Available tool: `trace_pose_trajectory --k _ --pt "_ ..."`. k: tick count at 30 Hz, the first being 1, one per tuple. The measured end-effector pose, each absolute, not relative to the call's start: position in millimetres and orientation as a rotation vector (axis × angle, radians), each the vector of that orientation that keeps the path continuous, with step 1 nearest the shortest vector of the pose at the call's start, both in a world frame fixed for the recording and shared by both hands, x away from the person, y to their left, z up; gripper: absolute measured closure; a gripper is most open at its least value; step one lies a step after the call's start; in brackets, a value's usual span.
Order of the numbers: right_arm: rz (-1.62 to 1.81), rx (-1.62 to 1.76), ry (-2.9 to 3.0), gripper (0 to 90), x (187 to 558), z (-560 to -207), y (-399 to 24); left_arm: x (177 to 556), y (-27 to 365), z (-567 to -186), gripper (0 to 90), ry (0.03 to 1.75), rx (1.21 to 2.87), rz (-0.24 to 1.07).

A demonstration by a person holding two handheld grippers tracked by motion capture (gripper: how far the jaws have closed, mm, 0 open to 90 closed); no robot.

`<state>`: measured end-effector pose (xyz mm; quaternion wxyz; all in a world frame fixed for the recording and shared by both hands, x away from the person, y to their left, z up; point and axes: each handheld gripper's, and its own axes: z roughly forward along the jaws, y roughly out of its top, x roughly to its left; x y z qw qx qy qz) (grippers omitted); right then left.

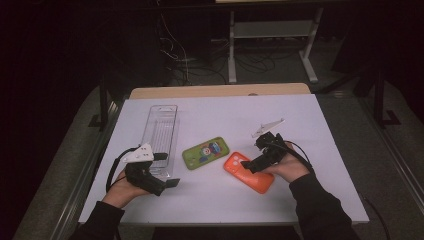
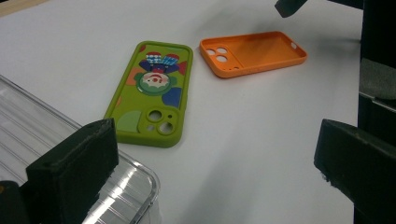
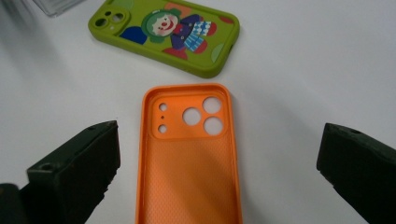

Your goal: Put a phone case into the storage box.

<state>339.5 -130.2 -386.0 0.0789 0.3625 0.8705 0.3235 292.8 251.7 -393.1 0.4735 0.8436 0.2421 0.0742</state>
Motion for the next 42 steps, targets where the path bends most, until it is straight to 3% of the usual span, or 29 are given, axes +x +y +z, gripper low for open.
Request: trace_pose_trajectory --k 28,42 --pt "0.842 1.021 2.704 1.3 338 -422 -121 292 251 -394 0.0 0.603 2.052 0.171" --pt "0.831 1.004 2.749 9.5 338 -432 -119 292 251 -395 0.0 0.604 2.052 0.166"
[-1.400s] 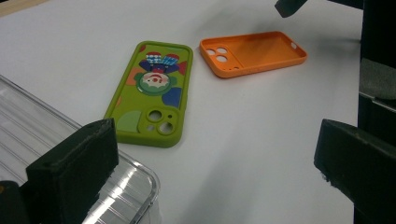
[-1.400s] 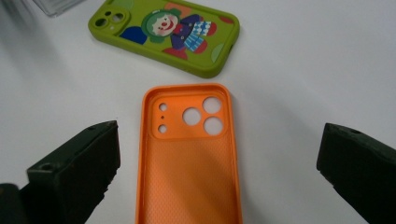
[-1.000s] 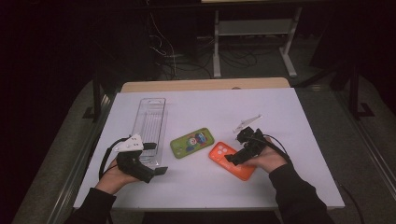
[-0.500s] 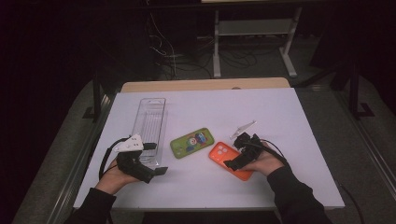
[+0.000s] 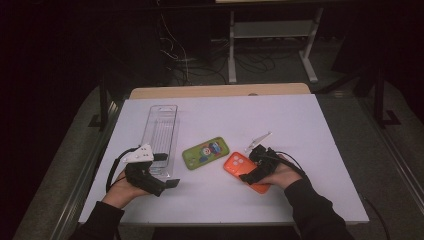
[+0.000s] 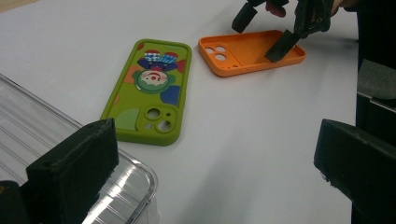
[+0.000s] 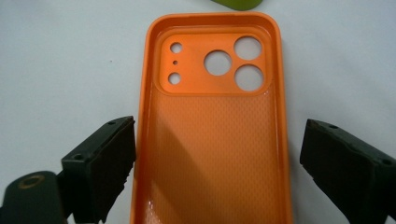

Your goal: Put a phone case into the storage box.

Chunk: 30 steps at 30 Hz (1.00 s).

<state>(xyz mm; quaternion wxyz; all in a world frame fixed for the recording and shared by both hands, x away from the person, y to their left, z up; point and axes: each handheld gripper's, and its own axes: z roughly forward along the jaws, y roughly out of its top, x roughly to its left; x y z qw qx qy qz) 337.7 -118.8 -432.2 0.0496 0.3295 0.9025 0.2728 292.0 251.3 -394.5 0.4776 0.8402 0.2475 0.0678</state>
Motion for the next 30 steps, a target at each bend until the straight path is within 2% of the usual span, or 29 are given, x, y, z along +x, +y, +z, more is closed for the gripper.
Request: trace_pose_trajectory --k 30 --pt "0.740 0.981 2.734 15.2 329 -438 -111 291 252 -395 0.0 0.597 2.066 0.176"
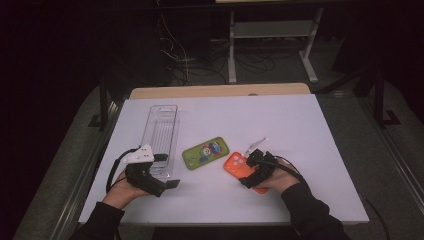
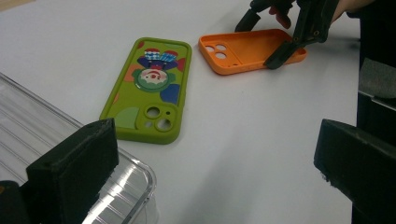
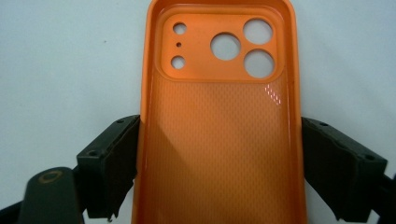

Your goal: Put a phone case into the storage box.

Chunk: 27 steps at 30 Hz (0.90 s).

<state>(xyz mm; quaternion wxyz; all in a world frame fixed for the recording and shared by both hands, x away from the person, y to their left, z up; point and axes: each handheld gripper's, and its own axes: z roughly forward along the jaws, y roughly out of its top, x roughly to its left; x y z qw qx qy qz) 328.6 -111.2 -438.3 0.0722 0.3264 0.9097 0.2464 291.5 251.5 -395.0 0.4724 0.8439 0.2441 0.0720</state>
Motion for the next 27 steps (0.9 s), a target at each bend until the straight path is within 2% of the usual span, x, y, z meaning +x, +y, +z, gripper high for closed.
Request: trace_pose_trajectory --k 14,27 --pt "0.796 0.955 2.775 15.2 335 -423 -123 292 252 -392 0.0 0.601 2.058 0.171" --pt "0.821 0.747 2.817 15.2 347 -402 -140 298 236 -372 0.0 0.537 2.075 0.158"
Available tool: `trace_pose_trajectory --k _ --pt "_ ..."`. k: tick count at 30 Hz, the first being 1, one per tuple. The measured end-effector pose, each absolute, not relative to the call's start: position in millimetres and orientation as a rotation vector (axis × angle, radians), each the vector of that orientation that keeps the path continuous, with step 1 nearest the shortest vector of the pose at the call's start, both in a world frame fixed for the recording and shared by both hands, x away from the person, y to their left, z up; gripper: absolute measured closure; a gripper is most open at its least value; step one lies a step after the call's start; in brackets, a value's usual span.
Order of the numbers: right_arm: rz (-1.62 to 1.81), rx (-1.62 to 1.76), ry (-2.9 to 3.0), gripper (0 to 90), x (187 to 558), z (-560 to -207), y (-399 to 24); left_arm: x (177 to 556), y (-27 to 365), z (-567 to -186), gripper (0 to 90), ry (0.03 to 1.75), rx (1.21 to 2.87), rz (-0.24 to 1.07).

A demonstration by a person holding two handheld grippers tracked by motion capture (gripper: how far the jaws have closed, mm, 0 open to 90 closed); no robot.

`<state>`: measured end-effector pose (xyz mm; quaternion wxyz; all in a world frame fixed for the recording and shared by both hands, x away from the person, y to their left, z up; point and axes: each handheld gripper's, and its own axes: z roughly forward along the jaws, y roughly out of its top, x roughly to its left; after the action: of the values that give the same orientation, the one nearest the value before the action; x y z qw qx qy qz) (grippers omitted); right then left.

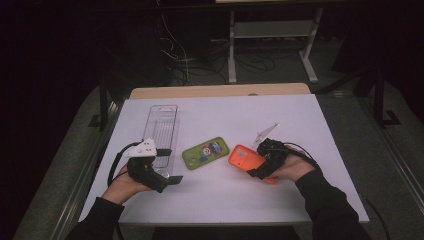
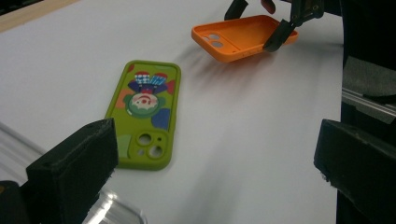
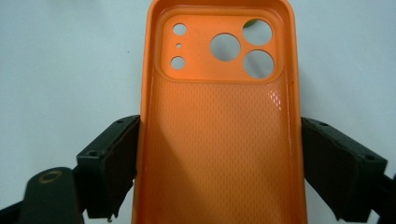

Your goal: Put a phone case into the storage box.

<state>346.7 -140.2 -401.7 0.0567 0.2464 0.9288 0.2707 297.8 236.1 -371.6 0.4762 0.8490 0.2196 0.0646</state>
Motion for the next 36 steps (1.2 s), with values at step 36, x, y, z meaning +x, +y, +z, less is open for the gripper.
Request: trace_pose_trajectory --k 36 --pt "0.890 0.352 2.984 15.1 366 -363 -137 349 151 -343 0.0 0.238 2.191 0.067"
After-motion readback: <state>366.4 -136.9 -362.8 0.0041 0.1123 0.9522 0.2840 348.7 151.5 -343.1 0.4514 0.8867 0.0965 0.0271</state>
